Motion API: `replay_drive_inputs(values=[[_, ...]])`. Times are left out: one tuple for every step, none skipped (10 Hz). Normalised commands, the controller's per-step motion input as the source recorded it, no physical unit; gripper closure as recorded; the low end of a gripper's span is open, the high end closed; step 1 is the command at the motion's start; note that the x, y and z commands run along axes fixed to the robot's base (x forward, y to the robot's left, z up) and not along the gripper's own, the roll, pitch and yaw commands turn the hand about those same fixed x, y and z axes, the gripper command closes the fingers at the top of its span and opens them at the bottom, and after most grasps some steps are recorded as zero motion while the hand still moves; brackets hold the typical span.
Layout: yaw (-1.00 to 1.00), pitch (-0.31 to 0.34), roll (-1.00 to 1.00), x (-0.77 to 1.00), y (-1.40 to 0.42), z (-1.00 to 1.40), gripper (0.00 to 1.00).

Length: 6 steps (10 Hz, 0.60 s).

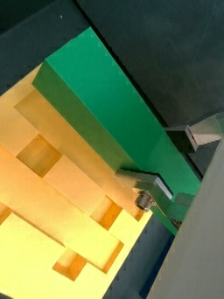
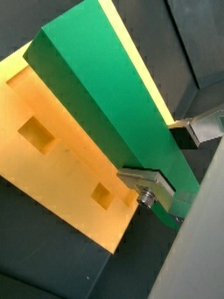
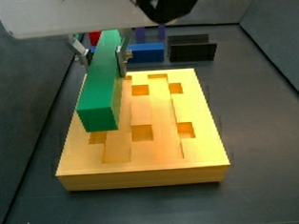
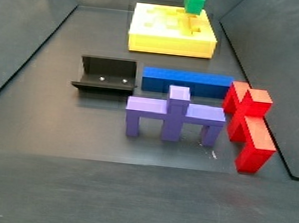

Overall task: Pick up the green object. Move up. Move to above the board. Insert the green object.
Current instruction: Insert the green object.

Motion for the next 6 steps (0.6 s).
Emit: replay_drive_inputs(values=[[0.03, -0.083, 0.41, 0.07, -0.13, -0.43, 1.0], [0.12, -0.101, 0.33, 0.14, -0.25, -0.51, 1.0], [0.14, -0.09, 0.3, 0.21, -0.27, -0.57, 1.0], [0.09, -0.053, 0.16, 0.28, -0.15, -0.66, 1.0], [-0.03, -0.016, 0.0, 0.2, 0.0, -0.68, 1.0], [0.0, -0.079, -0.08, 0.0, 0.1, -0.59, 1.0]])
